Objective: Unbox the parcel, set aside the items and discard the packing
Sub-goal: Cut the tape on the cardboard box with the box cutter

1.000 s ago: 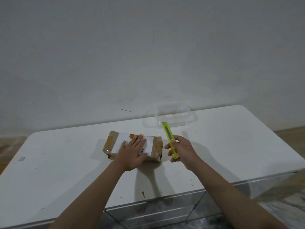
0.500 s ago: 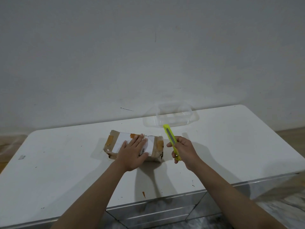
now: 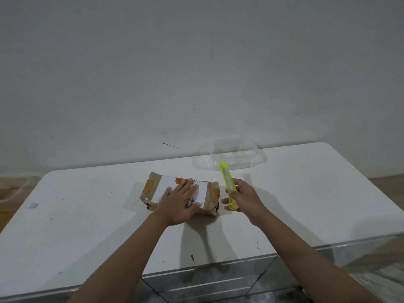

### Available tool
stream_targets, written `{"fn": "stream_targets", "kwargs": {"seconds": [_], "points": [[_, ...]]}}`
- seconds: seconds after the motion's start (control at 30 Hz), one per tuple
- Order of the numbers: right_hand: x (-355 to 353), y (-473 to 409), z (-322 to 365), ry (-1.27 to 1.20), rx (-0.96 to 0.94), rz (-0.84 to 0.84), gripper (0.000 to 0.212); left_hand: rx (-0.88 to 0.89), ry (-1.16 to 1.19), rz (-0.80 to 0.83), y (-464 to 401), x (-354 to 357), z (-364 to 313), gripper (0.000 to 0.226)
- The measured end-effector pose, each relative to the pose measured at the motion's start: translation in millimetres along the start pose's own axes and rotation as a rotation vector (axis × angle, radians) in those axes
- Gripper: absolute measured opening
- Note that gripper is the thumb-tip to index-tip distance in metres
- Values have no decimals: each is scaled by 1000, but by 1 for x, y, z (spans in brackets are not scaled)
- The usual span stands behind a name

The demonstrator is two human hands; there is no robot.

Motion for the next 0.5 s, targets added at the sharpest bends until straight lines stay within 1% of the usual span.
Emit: {"fn": "stream_targets", "kwargs": {"seconds": [0.07, 0.13, 0.2, 0.23, 0.3, 0.37, 0.43, 0.5], "points": [[-1, -1, 1, -4, 5, -21, 31, -17, 11, 45, -1, -1, 1, 80], [-2, 0, 1, -11, 2, -36, 32, -71, -83, 71, -2, -5, 0, 72], [-3, -1, 1, -16, -3, -46, 32, -204, -193, 11, -4, -16, -5, 66], [-4, -1, 0, -20, -3, -51, 33, -297, -199, -43, -3, -21, -8, 66], [-5, -1, -2, -25, -1, -59, 33, -479, -101, -124, 2, -21, -11, 73], [-5, -1, -3, -25, -7, -62, 33, -608, 10, -137, 5, -10, -9, 87], [-7, -1, -3, -21, -14, -65, 32, -679, 28, -134, 6, 1, -5, 98], [-11, -2, -5, -16, -17, -69, 33, -685, -9, -139, 5, 5, -4, 102]]}}
Point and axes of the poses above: each hand's wrist, its own y-axis away from the middle knuckle, its own x-axis out of the palm, z = x × y, the point moved 10 cm from there along -y, towards the middle knuckle, and after that the axes turned 13 degrees about x, right-handed, at the moved point
